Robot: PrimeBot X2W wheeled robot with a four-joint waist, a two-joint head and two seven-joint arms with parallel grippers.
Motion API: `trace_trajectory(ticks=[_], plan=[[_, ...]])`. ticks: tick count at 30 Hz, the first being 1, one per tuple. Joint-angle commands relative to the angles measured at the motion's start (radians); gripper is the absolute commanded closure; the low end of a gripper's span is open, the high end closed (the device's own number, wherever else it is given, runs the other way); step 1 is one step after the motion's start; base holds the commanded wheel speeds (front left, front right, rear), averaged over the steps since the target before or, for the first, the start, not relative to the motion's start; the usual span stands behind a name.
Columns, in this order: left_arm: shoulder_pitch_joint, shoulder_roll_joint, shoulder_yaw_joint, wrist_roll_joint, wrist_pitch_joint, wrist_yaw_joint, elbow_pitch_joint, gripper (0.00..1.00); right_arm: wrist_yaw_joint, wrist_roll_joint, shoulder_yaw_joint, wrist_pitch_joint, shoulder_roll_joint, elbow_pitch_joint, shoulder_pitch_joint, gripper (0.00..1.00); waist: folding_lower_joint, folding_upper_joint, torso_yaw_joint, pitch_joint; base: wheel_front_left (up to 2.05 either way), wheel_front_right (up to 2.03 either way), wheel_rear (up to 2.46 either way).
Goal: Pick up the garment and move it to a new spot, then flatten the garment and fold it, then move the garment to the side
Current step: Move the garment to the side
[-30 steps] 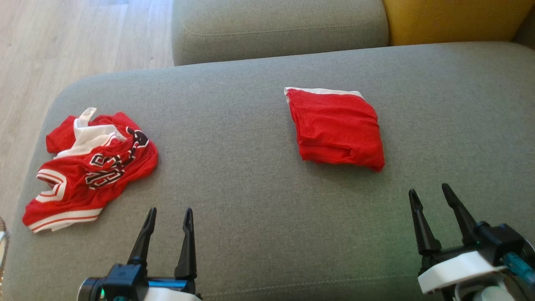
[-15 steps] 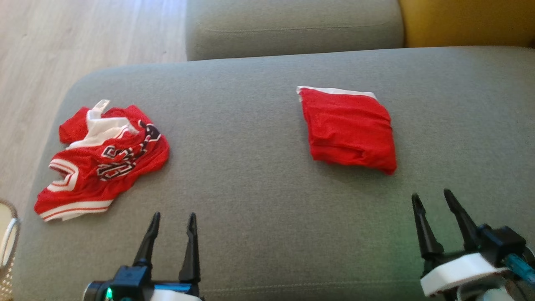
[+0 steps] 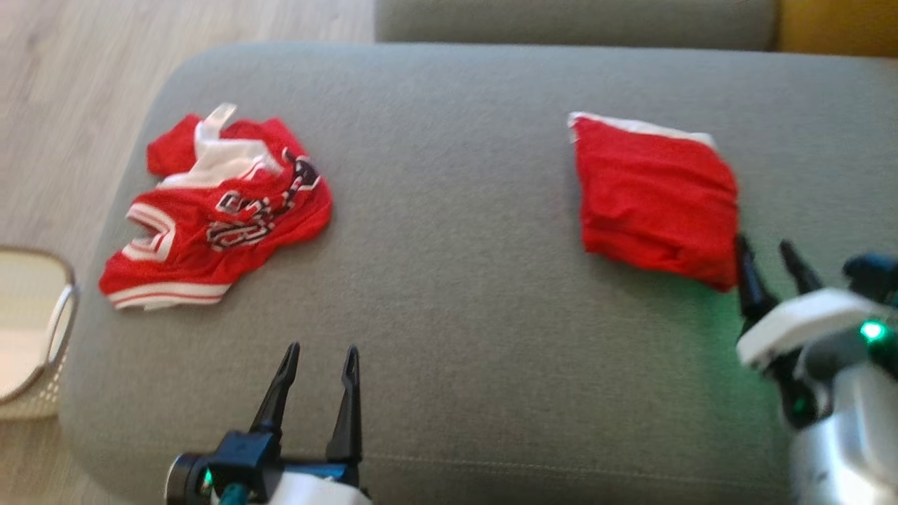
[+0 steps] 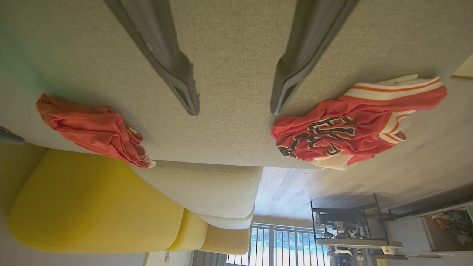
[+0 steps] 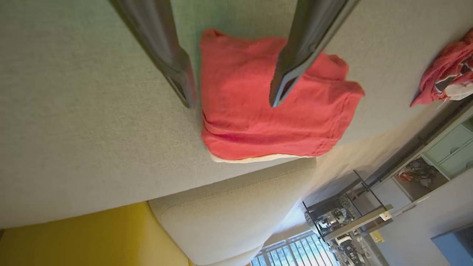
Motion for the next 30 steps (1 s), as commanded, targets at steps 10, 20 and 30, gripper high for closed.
trace_trajectory(ticks=[10,20,30], plan=[[-0.119,-0.005,-0.021,-0.023,-0.005,0.021,-0.022,0.00,0.000,-0.005,-0.128,0.206,-0.098,0.162,-0.264,0.00,-0.0003,0.0000,0.096,0.131,0.00,0.00,0.00],[-0.160,-0.005,-0.047,-0.007,-0.005,0.006,0.003,0.00,0.000,-0.035,-0.088,0.267,-0.140,0.307,-0.348,0.46,-0.0003,0.0000,0.101,0.174,0.00,0.00,0.00],[-0.185,-0.005,-0.024,0.037,-0.005,-0.033,0.016,0.00,0.000,-0.114,-0.007,0.172,-0.170,0.294,-0.313,1.00,-0.0003,0.0000,0.043,0.168,0.00,0.00,0.00]])
